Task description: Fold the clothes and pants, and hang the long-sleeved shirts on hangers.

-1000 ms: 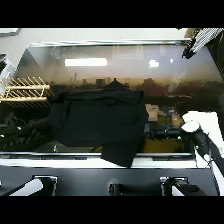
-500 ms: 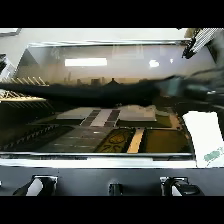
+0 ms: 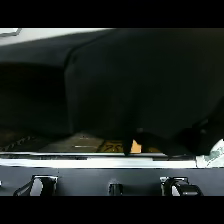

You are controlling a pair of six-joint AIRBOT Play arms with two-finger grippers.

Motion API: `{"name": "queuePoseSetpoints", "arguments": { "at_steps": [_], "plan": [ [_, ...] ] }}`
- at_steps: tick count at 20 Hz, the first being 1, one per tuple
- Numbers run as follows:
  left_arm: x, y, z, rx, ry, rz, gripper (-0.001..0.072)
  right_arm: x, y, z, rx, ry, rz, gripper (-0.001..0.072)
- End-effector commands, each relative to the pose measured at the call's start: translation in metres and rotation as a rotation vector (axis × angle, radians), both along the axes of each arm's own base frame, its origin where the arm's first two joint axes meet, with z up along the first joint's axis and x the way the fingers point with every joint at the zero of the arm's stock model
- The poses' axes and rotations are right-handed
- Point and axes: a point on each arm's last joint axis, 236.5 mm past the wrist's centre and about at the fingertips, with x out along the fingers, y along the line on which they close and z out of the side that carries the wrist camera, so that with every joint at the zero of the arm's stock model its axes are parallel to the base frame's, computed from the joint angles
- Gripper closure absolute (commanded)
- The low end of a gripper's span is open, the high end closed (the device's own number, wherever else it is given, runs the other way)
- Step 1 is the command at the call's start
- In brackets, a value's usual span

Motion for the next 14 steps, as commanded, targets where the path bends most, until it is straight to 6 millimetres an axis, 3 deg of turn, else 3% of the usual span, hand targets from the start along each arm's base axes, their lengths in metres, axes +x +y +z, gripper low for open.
{"name": "queuePoseSetpoints", "arguments": {
  "at_steps": [1,4,6,9,12,14],
  "plan": [
    [-0.005,0.009,0.003,0.014,-0.001,0.046,0.0692,0.021,-0.031,-0.003,0.061,0.062,-0.135,0.0681],
    [0.035,0.01,-0.018,0.023,0.083,-0.073,0.0692,0.086,-0.038,-0.071,-0.029,0.325,-0.161,0.0682],
    [0.078,0.021,-0.059,-0.045,0.186,-0.153,0.0692,0.136,-0.037,-0.129,-0.092,0.521,-0.136,0.0681],
    [0.155,0.024,-0.164,-0.133,0.425,-0.289,0.0692,0.207,-0.037,-0.224,-0.1,0.778,-0.119,0.0682],
    [0.236,0.015,-0.285,-0.142,0.634,-0.351,0.0692,0.272,-0.042,-0.317,-0.077,0.93,-0.137,0.0682],
    [0.285,0.002,-0.347,-0.129,0.676,-0.381,0.0692,0.309,-0.046,-0.373,-0.067,0.987,-0.154,0.0682]
  ]
}}
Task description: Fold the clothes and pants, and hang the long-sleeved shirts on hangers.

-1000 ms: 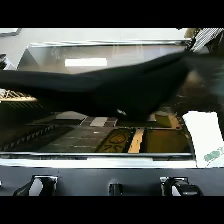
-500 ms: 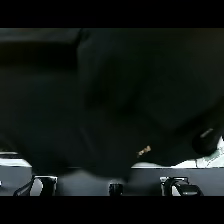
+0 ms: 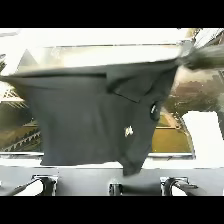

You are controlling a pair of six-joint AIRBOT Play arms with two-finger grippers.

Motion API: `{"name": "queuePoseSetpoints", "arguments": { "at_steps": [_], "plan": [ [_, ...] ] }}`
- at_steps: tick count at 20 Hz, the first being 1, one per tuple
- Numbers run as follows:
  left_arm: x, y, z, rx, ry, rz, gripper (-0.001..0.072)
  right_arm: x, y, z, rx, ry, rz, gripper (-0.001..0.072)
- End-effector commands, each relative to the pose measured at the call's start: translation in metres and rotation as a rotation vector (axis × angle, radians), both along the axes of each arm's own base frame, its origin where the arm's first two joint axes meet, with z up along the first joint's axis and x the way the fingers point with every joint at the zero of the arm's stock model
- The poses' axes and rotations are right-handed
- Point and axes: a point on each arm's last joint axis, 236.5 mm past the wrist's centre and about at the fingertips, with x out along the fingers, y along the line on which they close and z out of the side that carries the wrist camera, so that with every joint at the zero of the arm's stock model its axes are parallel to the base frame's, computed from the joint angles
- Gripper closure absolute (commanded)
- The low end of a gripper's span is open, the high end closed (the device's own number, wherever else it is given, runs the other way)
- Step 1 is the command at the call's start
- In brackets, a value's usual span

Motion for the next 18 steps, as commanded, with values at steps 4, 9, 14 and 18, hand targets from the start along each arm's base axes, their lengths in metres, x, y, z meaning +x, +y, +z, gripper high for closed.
{"name": "queuePoseSetpoints", "arguments": {
  "at_steps": [4,9,14,18],
  "plan": [
    [0.126,-0.049,-0.175,0.026,0.114,-0.12,0.0692,0.105,-0.014,-0.172,-0.003,0.14,-0.066,0.0681],
    [0.127,-0.065,-0.219,0.005,0.209,-0.157,0.0692,0.108,-0.02,-0.215,-0.036,0.213,-0.067,0.0681],
    [0.094,-0.076,-0.25,-0.034,0.381,-0.202,0.0691,0.065,-0.027,-0.239,-0.114,0.406,-0.012,0.0681],
    [0.068,-0.083,-0.27,-0.086,0.511,-0.19,0.069,0.055,-0.031,-0.247,-0.139,0.457,-0.002,0.068]
  ]
}}
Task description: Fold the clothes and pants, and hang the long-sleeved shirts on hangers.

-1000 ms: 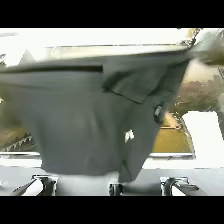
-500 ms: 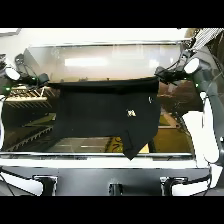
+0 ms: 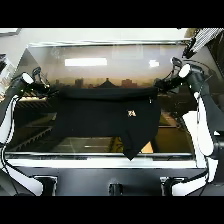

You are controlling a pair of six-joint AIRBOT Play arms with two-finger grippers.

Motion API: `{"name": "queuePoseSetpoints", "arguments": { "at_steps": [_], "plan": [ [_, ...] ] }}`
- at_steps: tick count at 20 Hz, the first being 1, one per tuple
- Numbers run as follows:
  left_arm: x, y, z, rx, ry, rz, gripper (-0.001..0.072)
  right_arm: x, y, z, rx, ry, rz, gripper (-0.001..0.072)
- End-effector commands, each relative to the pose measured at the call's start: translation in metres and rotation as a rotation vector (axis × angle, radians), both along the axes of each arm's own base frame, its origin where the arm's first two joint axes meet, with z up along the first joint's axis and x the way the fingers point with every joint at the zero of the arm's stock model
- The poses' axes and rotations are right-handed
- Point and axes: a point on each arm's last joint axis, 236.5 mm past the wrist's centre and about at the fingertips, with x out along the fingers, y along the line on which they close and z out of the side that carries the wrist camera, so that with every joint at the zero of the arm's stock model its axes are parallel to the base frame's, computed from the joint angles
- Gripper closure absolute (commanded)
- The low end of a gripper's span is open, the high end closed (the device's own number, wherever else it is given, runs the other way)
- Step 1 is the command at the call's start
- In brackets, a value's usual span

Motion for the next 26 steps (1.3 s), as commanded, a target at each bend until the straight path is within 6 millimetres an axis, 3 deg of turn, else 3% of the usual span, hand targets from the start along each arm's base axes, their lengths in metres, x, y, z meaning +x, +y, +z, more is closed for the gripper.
{"name": "queuePoseSetpoints", "arguments": {
  "at_steps": [1,8,14,15,17,19,20,24,26],
  "plan": [
    [-0.027,-0.008,-0.017,-0.038,0.141,0.02,0.069,-0.014,-0.004,-0.012,-0.023,0.072,0.015,0.068],
    [-0.074,-0.018,-0.019,-0.077,0.343,0.016,0.069,-0.032,-0.002,-0.05,-0.012,0.209,0.015,0.068],
    [-0.071,-0.025,-0.02,-0.073,0.335,0.002,0.0687,-0.04,-0.001,-0.073,-0.009,0.276,0.02,0.0679],
    [-0.07,-0.027,-0.02,-0.072,0.33,0.0,0.0653,-0.041,-0.001,-0.076,-0.008,0.284,0.02,0.067],
    [-0.068,-0.027,-0.017,-0.071,0.32,0.004,0.0416,-0.041,0.003,-0.078,0.013,0.293,0.008,0.0504],
    [-0.062,-0.017,0.001,-0.069,0.288,0.016,0.0192,-0.043,0.003,-0.063,0.034,0.283,0.018,0.0322],
    [-0.06,-0.009,0.015,-0.064,0.26,0.01,0.0149,-0.043,-0.001,-0.046,0.034,0.248,0.054,0.0293],
    [-0.079,0.028,0.07,-0.038,0.204,-0.03,0.0149,-0.056,-0.058,0.029,0.048,0.109,0.028,0.0296],
    [-0.094,0.041,0.086,-0.052,0.202,0.01,0.015,-0.088,-0.078,0.035,0.121,0.125,-0.021,0.0296]
  ]
}}
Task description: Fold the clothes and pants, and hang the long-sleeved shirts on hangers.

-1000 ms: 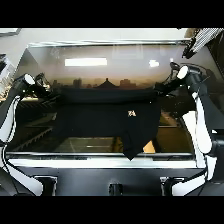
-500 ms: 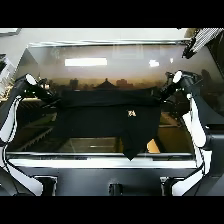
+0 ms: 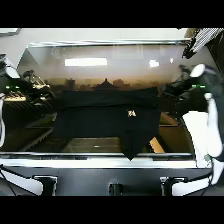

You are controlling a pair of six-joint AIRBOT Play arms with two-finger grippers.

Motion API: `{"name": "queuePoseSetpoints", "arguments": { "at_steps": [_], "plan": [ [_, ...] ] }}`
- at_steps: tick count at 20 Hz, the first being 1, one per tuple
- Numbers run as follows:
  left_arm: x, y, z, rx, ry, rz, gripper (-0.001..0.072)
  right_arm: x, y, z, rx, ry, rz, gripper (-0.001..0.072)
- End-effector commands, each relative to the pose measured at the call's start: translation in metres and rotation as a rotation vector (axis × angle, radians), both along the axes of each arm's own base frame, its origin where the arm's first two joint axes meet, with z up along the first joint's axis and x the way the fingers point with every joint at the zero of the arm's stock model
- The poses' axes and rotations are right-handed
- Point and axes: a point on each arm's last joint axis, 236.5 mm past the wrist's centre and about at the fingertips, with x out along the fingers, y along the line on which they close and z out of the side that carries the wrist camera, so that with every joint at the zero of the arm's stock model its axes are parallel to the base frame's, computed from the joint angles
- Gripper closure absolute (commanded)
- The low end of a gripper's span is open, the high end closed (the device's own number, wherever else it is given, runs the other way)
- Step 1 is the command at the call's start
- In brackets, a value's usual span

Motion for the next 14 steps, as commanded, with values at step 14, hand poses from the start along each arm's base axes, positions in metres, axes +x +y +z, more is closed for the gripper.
{"name": "queuePoseSetpoints", "arguments": {
  "at_steps": [14],
  "plan": [
    [-0.131,-0.008,0.001,-0.175,-0.003,0.218,0.0155,-0.243,0.129,-0.1,0.417,0.332,-0.045,0.0293]
  ]
}}
